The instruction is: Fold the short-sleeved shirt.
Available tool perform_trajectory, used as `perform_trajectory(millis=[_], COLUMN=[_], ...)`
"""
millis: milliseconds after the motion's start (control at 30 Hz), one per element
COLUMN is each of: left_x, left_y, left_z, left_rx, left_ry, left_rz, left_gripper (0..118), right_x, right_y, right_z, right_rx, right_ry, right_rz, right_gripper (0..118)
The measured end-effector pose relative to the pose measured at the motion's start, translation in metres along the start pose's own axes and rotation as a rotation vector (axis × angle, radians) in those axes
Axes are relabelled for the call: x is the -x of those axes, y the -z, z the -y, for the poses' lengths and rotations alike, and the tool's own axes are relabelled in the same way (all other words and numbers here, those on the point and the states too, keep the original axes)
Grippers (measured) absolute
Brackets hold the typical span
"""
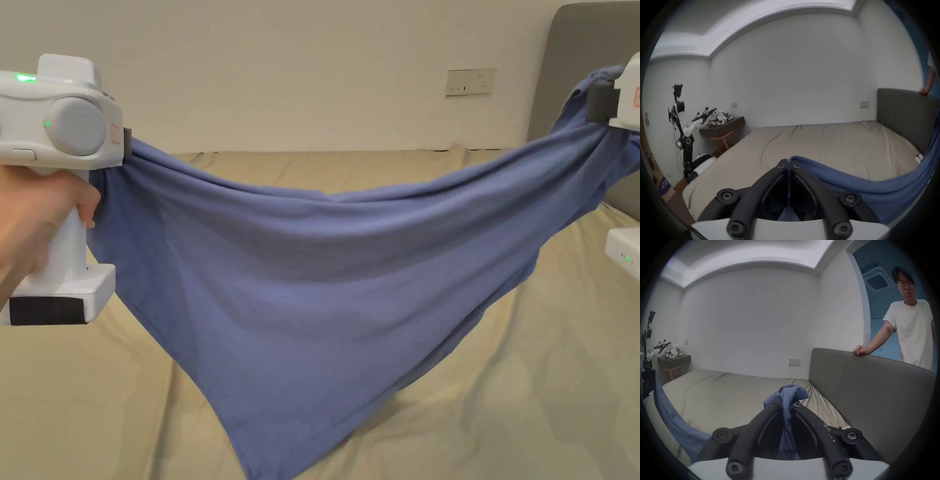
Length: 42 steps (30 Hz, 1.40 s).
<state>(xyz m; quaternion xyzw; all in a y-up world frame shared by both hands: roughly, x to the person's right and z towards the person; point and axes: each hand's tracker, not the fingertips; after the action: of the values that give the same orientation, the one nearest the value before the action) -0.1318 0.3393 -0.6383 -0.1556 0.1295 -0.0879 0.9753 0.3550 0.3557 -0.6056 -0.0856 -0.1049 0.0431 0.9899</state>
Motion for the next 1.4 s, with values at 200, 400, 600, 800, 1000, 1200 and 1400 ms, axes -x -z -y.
perform_trajectory(millis=[200, 400, 600, 800, 1000, 1200, 1400], left_x=[-0.036, -0.075, -0.093, -0.053, -0.011, -0.008, 0.010], left_y=[0.093, 0.162, 0.160, 0.090, -0.013, -0.085, -0.127], left_z=[-0.031, -0.042, -0.022, 0.041, 0.124, 0.208, 0.262], left_rx=[-0.009, -0.019, -0.042, 0.011, 0.003, 0.049, 0.132], left_ry=[-0.039, -0.070, 0.040, 0.039, -0.027, -0.005, -0.018], left_rz=[-0.016, -0.012, 0.025, 0.068, 0.074, 0.139, 0.161], left_gripper=[0, 0, 0, 0, 0, 0, 0], right_x=[0.006, 0.013, 0.012, -0.006, -0.007, 0.017, 0.025], right_y=[0.088, 0.152, 0.149, 0.073, -0.042, -0.126, -0.174], right_z=[-0.018, -0.008, 0.029, 0.084, 0.144, 0.207, 0.260], right_rx=[-0.061, -0.103, -0.091, -0.007, -0.008, 0.056, 0.100], right_ry=[-0.018, -0.018, -0.031, 0.012, 0.034, 0.003, -0.002], right_rz=[0.071, 0.113, 0.098, 0.040, -0.004, -0.079, -0.090], right_gripper=[10, 10, 10, 10, 10, 10, 10])
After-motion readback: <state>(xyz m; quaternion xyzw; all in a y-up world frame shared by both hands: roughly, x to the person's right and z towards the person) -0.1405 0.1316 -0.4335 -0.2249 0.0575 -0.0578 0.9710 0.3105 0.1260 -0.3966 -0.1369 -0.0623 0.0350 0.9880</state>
